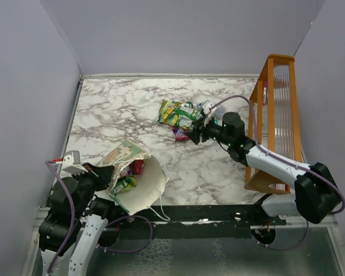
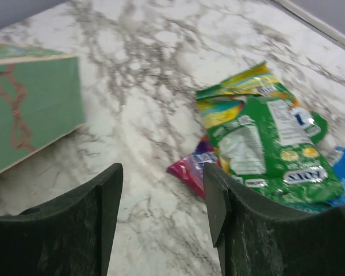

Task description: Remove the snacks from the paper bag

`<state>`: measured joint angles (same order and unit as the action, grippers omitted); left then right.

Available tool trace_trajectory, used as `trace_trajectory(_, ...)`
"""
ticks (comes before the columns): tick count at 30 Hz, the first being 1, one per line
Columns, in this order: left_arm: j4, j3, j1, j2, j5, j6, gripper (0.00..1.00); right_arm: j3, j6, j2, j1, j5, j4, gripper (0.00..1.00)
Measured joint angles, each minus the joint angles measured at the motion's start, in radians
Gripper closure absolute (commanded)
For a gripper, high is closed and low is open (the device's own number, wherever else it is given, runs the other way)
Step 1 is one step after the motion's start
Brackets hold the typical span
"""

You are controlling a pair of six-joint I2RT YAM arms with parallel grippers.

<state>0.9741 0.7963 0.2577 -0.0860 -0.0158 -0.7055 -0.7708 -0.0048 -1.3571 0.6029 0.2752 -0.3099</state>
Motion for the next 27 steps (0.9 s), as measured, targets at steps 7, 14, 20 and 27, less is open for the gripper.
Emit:
trace_trajectory(7,0.0,0.0,0.0,0.0,0.0,0.0,1.0,0.061,-0.11,0.139,0.069,0.373,-0.074,0.33)
trace_trajectory(14,-0.001,0.0,0.0,0.0,0.0,-0.001,1.0,-0.048,-0.434,0.15,0.479,0.414,0.017,0.32)
trace_trajectory(20,-0.001,0.0,0.0,0.0,0.0,-0.001,1.0,-0.166,-0.657,-0.004,0.666,0.339,0.103,0.39)
trace_trajectory(27,0.0,0.012,0.0,0.0,0.0,0.0,1.0,-0.26,-0.784,-0.226,0.714,0.147,0.143,0.43)
